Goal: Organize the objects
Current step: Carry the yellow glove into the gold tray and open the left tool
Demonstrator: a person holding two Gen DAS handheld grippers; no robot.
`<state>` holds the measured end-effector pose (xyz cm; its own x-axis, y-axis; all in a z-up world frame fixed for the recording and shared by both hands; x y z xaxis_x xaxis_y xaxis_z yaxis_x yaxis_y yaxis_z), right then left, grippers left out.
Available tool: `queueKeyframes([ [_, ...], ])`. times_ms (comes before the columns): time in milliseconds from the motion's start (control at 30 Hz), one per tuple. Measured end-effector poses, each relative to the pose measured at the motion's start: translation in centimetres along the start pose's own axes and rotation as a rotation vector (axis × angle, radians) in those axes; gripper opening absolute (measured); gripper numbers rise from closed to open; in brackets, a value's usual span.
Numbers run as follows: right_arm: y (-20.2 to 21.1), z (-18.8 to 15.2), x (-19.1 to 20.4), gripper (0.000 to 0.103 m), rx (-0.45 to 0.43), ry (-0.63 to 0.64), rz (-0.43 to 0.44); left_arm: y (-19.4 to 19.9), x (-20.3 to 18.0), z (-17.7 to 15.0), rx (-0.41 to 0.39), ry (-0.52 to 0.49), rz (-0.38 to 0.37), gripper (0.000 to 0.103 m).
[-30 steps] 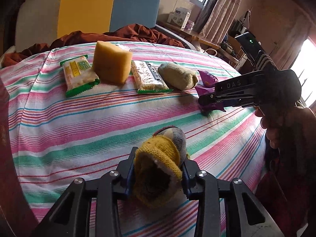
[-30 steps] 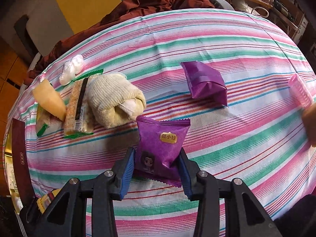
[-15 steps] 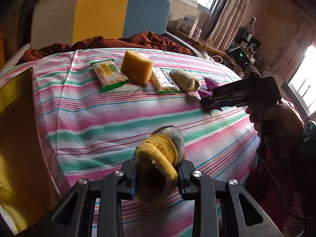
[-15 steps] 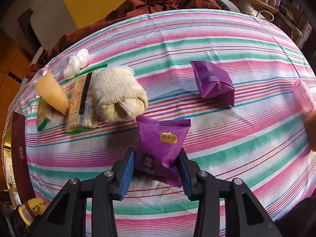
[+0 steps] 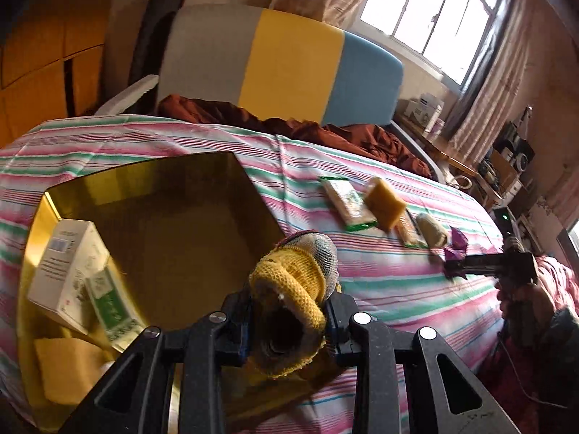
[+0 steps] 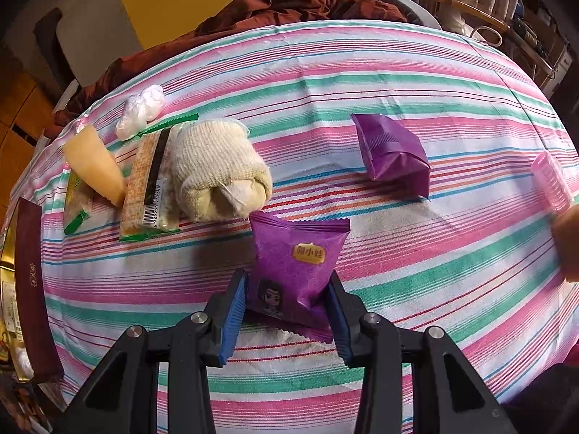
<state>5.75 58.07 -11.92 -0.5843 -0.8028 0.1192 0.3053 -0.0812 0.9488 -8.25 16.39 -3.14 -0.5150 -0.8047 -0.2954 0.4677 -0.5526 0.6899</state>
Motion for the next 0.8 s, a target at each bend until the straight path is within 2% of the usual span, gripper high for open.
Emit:
queueKeyframes([
  [133, 0.1, 0.1, -0.2, 0.042, 0.0, 0.001, -0.001, -0.6, 5.5, 1.9, 0.011, 0.087, 0.081, 0.031],
  [333, 0.4, -0.1, -0.6, 0.043, 0.0, 0.005, -0.006, -0.4, 12.1, 5.1, -0.019, 0.122, 0.22, 0.031],
  [467, 0.6, -0.1, -1.0, 0.043, -0.001, 0.011, -0.013, -1.1, 15.9, 6.6, -0.022, 0.165, 0.271, 0.032],
  [633, 0.8, -0.1, -1.5, 0.043, -0.001, 0.024, -0.026, -2.7, 18.4, 7.2, 0.005, 0.227, 0.275, 0.033],
  [733, 0.9, -0.1, -1.8, 0.043, 0.0, 0.031, -0.031, -3.5, 18.8, 7.3, 0.015, 0.248, 0.265, 0.037],
  [800, 1.0, -0.1, -2.0, 0.043, 0.0, 0.038, -0.035, -3.9, 18.8, 7.1, 0.02, 0.247, 0.272, 0.043],
])
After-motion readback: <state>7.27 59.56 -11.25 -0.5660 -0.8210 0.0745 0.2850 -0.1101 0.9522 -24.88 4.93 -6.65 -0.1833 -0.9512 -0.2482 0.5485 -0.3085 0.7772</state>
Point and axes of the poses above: each gripper's, at about its wrist camera, not at the fingertips, and y roughly against the way its jaws point, x to its left, z to its top, the point moved 3 cm from there along -y, roughly the way its jaws point, and after that the axes turned 1 degree about -z, right-handed, at the moved point
